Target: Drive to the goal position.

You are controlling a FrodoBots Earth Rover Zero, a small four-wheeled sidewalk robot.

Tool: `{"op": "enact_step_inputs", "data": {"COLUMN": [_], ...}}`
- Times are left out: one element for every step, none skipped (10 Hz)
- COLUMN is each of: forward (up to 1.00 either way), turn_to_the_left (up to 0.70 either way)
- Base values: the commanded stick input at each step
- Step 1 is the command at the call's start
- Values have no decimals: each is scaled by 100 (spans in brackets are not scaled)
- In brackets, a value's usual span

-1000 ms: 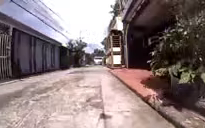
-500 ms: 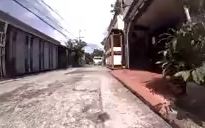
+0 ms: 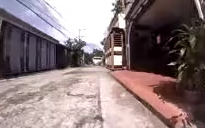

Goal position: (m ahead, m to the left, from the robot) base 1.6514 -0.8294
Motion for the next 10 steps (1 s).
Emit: {"op": "enact_step_inputs", "data": {"forward": [70,70,70,70,70,70,70,70,70,70], "turn_to_the_left": [0,0,0,0,0,0,0,0,0,0]}}
